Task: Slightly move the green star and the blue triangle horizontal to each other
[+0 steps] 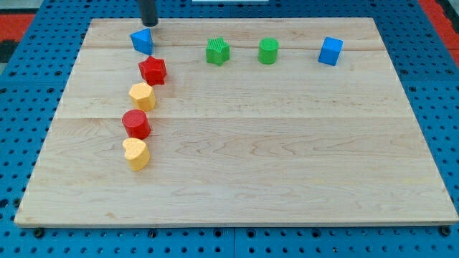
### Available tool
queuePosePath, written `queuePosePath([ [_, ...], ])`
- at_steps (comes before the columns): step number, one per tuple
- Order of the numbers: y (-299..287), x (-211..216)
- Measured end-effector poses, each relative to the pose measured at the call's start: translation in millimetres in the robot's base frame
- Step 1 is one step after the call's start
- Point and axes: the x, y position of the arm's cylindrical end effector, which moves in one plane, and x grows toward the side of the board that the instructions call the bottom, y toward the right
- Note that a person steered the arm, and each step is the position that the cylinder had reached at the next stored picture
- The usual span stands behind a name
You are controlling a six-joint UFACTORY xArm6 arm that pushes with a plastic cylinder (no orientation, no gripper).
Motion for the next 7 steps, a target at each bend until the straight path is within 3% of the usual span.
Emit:
queuePosePath([
  [3, -5, 36],
  [6, 30, 54],
  [7, -1, -15],
])
